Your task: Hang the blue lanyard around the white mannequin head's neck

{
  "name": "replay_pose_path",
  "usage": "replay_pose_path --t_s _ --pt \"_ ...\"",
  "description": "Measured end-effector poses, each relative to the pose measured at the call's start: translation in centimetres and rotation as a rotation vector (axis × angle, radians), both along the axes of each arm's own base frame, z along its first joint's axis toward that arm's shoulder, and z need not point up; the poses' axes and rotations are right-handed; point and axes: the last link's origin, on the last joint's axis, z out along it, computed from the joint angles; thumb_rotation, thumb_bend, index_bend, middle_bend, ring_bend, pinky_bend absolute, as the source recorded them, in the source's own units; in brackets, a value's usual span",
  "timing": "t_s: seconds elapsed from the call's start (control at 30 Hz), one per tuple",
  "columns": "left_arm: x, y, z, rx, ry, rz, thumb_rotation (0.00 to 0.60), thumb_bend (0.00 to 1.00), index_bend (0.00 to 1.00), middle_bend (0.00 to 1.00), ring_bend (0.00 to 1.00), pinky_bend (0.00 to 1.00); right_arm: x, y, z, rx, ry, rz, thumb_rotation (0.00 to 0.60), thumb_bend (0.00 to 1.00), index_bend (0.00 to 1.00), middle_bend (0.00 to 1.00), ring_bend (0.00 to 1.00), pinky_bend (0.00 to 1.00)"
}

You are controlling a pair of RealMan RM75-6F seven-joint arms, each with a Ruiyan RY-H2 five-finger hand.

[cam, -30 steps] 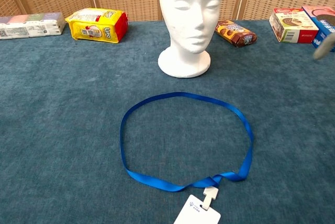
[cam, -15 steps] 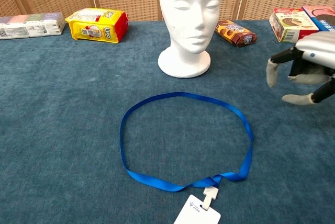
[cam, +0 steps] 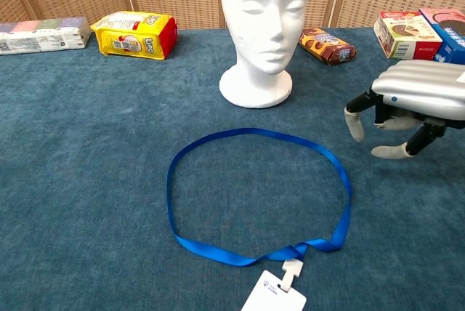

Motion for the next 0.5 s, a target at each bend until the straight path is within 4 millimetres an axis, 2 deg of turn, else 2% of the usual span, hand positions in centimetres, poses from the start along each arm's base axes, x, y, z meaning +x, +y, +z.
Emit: replay_pose_path --t_s 0.5 --pt "-0.4 0.0 -0.2 -0.006 -0.004 0.018 0.518 0.10 0.43 0.51 0.45 0.34 1.2 -0.8 -2.6 0.036 0.177 0.130 0.600 0.33 0.51 1.00 1.00 1.00"
